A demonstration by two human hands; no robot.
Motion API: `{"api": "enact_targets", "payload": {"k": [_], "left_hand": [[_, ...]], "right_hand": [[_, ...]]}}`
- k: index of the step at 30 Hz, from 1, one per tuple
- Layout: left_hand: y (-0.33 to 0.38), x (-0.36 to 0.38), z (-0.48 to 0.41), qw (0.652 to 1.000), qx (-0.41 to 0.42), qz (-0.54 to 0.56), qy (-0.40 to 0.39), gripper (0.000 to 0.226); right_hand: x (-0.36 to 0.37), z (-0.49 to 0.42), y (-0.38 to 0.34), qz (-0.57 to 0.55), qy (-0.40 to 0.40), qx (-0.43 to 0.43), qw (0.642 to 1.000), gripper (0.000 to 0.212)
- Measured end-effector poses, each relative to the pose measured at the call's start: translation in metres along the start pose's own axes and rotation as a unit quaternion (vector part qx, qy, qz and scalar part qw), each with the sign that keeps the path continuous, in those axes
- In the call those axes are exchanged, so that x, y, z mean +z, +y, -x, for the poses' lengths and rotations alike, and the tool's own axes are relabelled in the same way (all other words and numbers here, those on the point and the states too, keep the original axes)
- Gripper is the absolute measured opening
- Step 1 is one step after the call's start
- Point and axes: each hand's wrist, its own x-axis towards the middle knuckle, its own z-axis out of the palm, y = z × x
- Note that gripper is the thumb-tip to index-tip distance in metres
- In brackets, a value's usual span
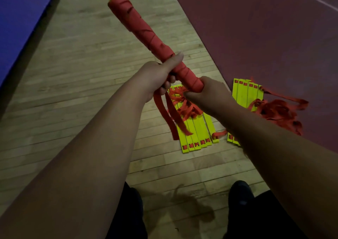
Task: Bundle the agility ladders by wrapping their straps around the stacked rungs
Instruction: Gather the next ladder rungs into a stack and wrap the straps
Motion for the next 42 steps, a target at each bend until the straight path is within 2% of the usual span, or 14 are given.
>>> {"api": "enact_targets", "payload": {"k": [4,7,11,14,16,19,23,27,32,34,36,38,42], "left_hand": [[-0.001,-0.011,0.001,0.997,0.028,0.045,-0.064,0.051],[0.001,-0.015,0.006,0.988,0.050,0.080,-0.125,0.046],[0.007,-0.010,0.017,0.973,0.076,0.089,-0.197,0.054],[0.007,-0.005,0.019,0.973,0.085,0.060,-0.206,0.054],[0.005,-0.005,0.017,0.975,0.085,0.041,-0.199,0.055],[0.004,-0.008,0.014,0.979,0.093,0.002,-0.181,0.053],[0.003,-0.009,0.009,0.987,0.088,-0.028,-0.134,0.054],[0.001,-0.011,0.001,0.994,0.056,-0.040,-0.088,0.049],[-0.003,-0.006,0.000,0.994,0.044,-0.077,-0.057,0.036],[-0.005,-0.001,0.001,0.994,0.035,-0.091,-0.052,0.046],[-0.005,0.007,0.003,0.997,0.010,-0.071,-0.041,0.064],[-0.006,0.014,0.003,0.998,-0.013,-0.053,-0.019,0.075],[-0.009,0.009,-0.004,0.999,-0.002,-0.047,-0.011,0.061]], "right_hand": [[-0.013,-0.004,-0.001,-0.127,-0.117,0.008,0.985,0.050],[-0.026,-0.005,0.001,-0.297,-0.227,0.040,0.927,0.054],[-0.039,0.001,0.005,-0.388,-0.398,0.033,0.830,0.065],[-0.042,0.004,0.005,-0.396,-0.427,0.044,0.812,0.059],[-0.043,0.004,0.006,-0.392,-0.416,0.044,0.819,0.048],[-0.044,0.003,0.009,-0.356,-0.387,0.027,0.850,0.034],[-0.036,0.000,0.010,-0.326,-0.322,0.026,0.888,0.030],[-0.031,-0.008,0.012,-0.282,-0.251,0.032,0.925,0.036],[-0.018,-0.009,0.012,-0.110,-0.123,0.015,0.986,0.040],[-0.006,-0.009,0.011,-0.030,-0.083,0.008,0.996,0.048],[0.003,-0.007,0.013,0.002,-0.050,0.021,0.999,0.054],[0.009,-0.007,0.015,0.011,-0.038,0.025,0.999,0.054],[0.001,-0.008,0.013,-0.059,-0.115,0.012,0.992,0.053]]}}
